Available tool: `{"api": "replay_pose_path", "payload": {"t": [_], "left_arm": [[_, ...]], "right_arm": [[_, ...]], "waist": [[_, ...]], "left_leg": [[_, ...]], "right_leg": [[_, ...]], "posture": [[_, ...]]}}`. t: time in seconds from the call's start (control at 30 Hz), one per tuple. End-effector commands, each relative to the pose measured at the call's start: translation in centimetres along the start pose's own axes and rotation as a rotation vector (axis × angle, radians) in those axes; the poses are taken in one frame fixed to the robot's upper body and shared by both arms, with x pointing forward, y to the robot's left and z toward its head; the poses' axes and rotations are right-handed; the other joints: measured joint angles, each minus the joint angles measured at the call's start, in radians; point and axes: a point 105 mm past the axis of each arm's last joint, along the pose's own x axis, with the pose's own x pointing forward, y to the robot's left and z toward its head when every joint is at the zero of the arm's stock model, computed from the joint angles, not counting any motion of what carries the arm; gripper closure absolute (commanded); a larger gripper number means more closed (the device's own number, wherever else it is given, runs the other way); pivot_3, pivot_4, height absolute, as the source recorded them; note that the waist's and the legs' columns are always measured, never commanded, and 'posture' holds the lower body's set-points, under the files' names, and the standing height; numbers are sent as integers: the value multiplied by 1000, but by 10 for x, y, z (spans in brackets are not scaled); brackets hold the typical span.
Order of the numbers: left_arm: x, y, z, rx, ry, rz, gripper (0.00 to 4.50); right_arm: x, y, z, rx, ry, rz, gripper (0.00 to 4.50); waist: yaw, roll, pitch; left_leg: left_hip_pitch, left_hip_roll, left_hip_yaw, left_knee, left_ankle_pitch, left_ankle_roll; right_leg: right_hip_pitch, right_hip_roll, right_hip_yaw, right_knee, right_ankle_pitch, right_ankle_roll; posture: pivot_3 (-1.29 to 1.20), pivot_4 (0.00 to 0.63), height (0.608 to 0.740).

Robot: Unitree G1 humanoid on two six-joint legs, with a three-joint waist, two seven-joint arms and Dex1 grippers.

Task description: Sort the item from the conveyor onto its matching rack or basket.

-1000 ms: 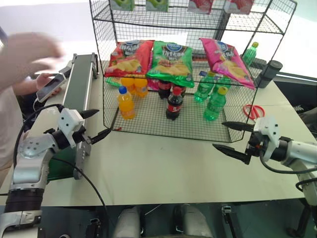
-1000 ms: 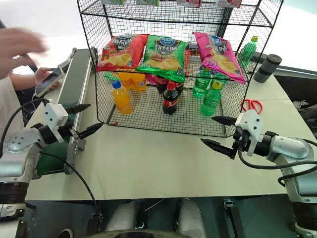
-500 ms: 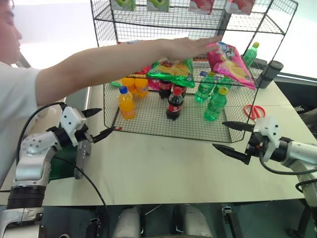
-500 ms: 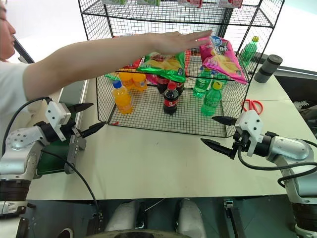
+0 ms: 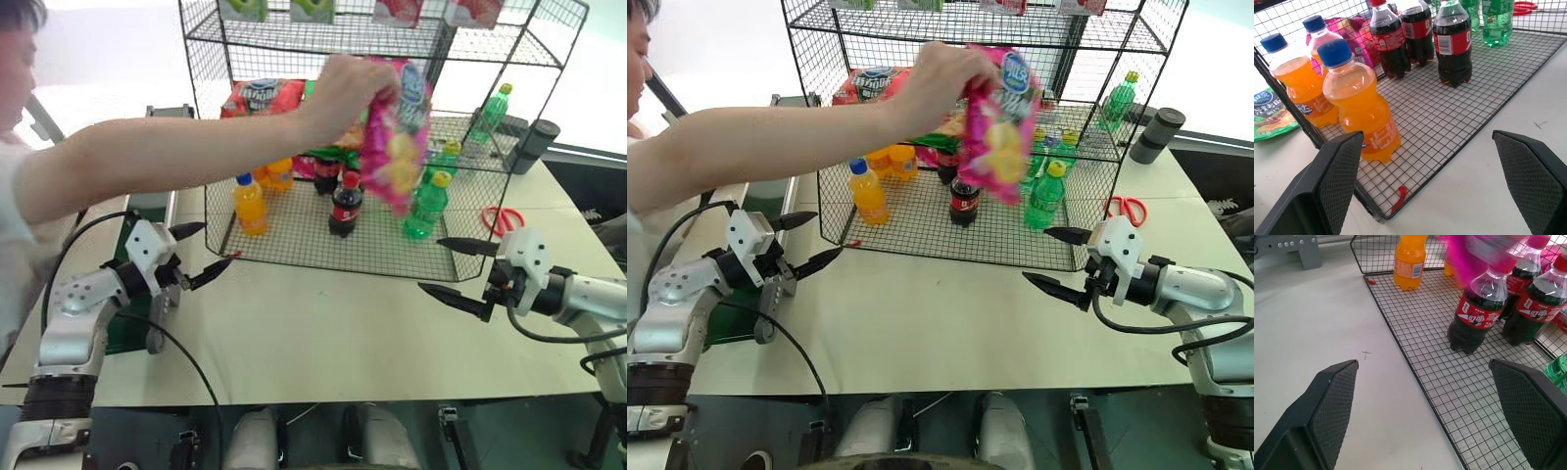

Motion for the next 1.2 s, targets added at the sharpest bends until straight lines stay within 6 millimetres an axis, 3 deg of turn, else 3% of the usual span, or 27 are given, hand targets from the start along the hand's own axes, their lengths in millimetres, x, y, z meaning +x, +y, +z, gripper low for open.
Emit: {"api": "replay_pose_path", "payload": {"t": [0.03, 0.67, 0.9, 1.2], "left_arm": [[2, -1, 11, 31, -27, -4, 0], [-4, -1, 9, -33, -19, 18, 0], [-12, 1, 10, -18, -31, 51, 0], [-15, 11, 12, 48, -28, 145, 0]], "right_arm": [[0, 0, 9, -40, -16, 6, 48], [5, 7, 18, 23, -65, 59, 48], [14, 35, 42, 187, -186, 249, 48], [38, 27, 44, 44, -217, 174, 48]], "waist": [[-1, 0, 0], [-2, 0, 0], [-1, 0, 0], [-1, -1, 0]], "left_leg": [[0, 0, 0, 0, 0, 0], [0, 0, 0, 0, 0, 0], [0, 1, 0, 0, 0, 0], [0, 0, 0, 0, 0, 0]], "right_leg": [[0, 0, 0, 0, 0, 0], [0, 0, 0, 0, 0, 0], [0, 0, 0, 0, 0, 0], [0, -1, 0, 0, 0, 0]], "posture": [[0, 150, 740], [0, 150, 740], [0, 150, 740], [0, 150, 740]]}}
